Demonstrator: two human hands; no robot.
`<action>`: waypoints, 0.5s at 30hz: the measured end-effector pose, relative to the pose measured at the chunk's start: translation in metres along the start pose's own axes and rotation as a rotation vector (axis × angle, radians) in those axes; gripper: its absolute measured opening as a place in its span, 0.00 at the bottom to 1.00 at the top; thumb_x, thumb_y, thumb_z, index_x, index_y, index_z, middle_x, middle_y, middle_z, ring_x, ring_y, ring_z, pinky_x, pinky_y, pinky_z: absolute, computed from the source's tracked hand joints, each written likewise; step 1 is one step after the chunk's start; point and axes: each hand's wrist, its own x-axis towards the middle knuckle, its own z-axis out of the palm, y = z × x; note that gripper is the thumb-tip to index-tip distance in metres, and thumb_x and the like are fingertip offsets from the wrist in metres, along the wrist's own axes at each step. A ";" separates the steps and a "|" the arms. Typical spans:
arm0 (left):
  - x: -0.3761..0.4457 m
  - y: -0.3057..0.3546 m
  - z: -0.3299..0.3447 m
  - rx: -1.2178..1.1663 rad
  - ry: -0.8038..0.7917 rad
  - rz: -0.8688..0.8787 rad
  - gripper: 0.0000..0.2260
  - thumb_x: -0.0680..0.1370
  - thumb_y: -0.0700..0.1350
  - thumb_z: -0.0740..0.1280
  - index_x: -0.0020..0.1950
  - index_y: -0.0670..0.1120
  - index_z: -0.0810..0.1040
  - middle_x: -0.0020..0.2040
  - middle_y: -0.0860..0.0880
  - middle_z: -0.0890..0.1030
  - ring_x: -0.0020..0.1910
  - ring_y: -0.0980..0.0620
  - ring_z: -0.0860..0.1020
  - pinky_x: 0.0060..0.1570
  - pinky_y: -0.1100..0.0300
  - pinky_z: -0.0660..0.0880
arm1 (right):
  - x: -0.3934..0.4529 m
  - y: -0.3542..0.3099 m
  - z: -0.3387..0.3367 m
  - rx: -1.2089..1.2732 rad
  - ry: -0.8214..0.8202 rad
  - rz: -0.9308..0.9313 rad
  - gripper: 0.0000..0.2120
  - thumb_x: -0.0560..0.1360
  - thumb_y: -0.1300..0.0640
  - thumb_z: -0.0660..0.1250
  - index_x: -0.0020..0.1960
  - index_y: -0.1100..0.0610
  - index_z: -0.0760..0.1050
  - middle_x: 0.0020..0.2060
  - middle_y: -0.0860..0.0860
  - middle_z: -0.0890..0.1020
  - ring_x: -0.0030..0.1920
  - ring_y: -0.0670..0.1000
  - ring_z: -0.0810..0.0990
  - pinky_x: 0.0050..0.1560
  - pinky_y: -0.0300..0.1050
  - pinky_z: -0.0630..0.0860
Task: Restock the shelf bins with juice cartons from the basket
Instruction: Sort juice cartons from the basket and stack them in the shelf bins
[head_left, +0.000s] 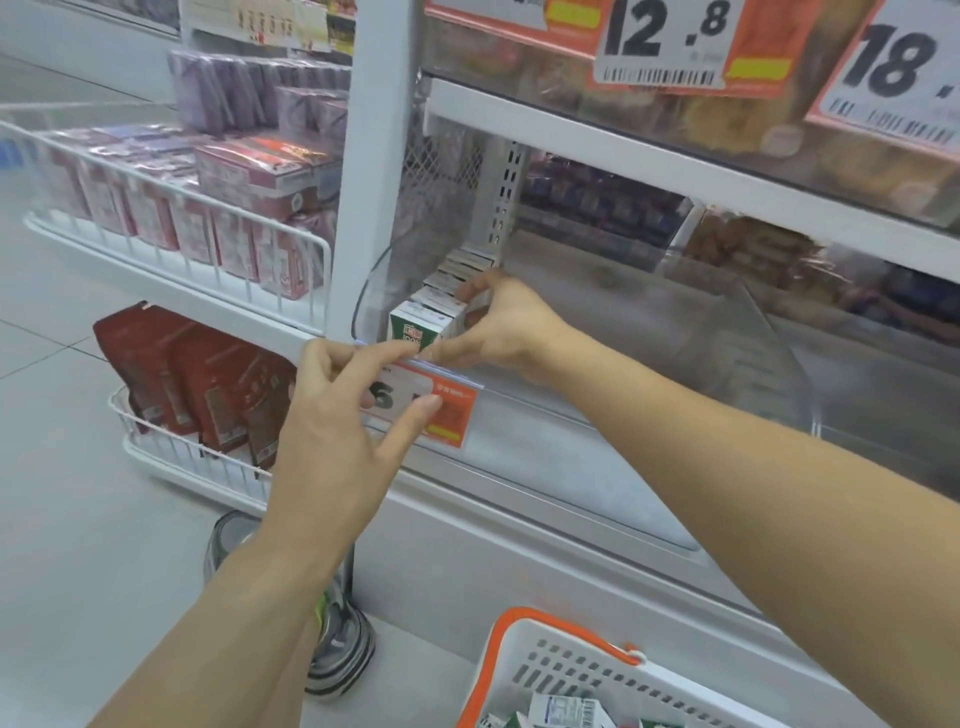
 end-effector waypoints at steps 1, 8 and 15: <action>0.000 0.000 0.000 0.006 0.000 -0.001 0.19 0.73 0.52 0.74 0.63 0.56 0.78 0.51 0.52 0.69 0.46 0.62 0.72 0.45 0.78 0.67 | -0.001 0.000 0.001 0.027 0.000 0.007 0.36 0.61 0.63 0.84 0.63 0.60 0.70 0.49 0.52 0.75 0.38 0.43 0.76 0.27 0.29 0.73; -0.005 0.006 0.004 -0.001 0.025 0.000 0.21 0.73 0.47 0.75 0.66 0.53 0.76 0.53 0.50 0.69 0.48 0.61 0.73 0.50 0.79 0.67 | -0.007 0.002 0.000 0.192 -0.020 0.034 0.36 0.63 0.67 0.82 0.66 0.60 0.68 0.53 0.55 0.78 0.50 0.51 0.81 0.52 0.48 0.83; -0.022 0.040 0.005 -0.118 0.087 -0.048 0.14 0.74 0.40 0.72 0.55 0.50 0.72 0.46 0.52 0.76 0.41 0.54 0.76 0.43 0.58 0.73 | -0.097 0.012 -0.054 0.039 0.252 -0.231 0.10 0.71 0.63 0.75 0.49 0.53 0.79 0.44 0.51 0.83 0.42 0.52 0.84 0.45 0.51 0.83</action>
